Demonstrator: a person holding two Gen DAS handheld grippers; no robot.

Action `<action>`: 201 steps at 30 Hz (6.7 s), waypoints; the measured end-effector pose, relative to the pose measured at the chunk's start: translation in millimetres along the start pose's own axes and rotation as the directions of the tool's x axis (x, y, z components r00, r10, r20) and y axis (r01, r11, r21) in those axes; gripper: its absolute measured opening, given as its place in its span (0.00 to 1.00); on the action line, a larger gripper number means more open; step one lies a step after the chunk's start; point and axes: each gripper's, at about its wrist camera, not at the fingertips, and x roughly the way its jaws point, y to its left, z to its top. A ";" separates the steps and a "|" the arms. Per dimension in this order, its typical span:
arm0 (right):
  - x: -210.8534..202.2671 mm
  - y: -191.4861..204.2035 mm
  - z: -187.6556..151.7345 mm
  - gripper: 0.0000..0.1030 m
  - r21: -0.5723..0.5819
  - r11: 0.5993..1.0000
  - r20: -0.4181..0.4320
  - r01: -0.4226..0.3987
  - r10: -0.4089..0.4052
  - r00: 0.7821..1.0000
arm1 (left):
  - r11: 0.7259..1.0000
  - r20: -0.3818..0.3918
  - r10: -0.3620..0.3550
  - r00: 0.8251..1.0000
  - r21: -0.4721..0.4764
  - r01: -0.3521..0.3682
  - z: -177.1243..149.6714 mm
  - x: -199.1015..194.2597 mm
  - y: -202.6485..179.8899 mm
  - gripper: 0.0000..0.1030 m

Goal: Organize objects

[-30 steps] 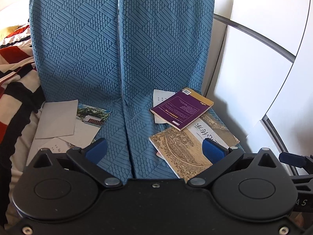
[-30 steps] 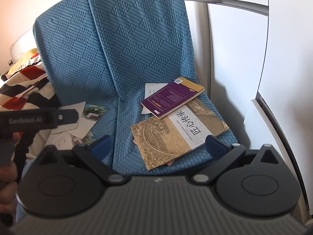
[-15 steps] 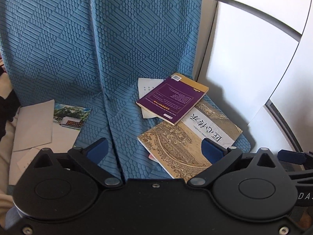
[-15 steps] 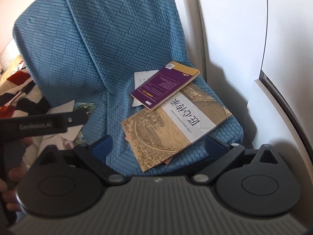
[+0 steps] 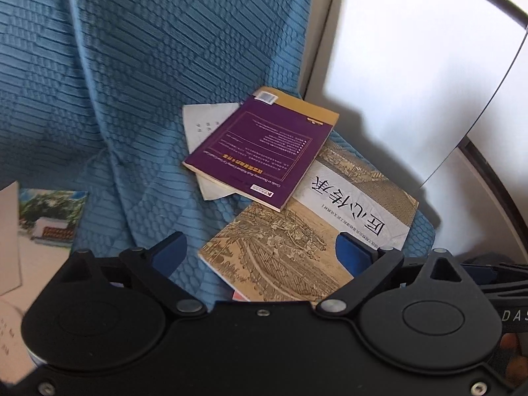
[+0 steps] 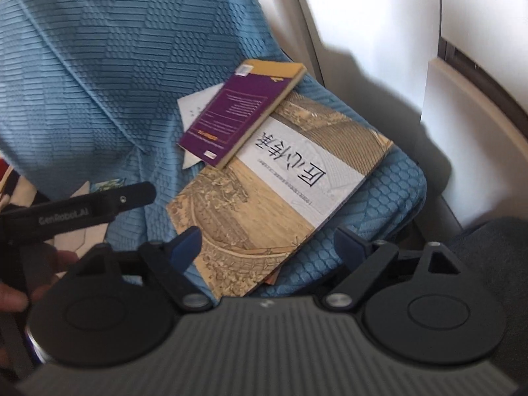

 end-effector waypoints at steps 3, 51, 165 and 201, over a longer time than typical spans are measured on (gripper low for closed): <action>17.5 -6.2 0.9 0.79 0.041 0.999 -0.022 0.013 -0.012 1.000 | 0.999 -0.034 -0.036 0.999 0.021 0.037 3.8 23.6 5.0 0.92; 70.5 -68.6 15.1 0.74 0.410 0.907 0.052 -0.091 0.076 0.996 | 0.912 -0.382 -0.395 0.835 -0.050 0.408 28.3 129.3 33.9 0.72; 59.3 -104.9 22.7 0.38 0.213 0.977 -0.155 0.028 0.005 0.988 | 0.743 -0.227 -0.604 0.764 -0.508 0.436 -40.1 128.0 48.3 0.41; 37.1 -121.6 24.0 0.10 0.268 0.943 -0.112 -0.198 0.235 0.966 | 0.787 -0.271 -0.589 0.761 -0.409 0.462 -58.0 118.2 10.8 0.14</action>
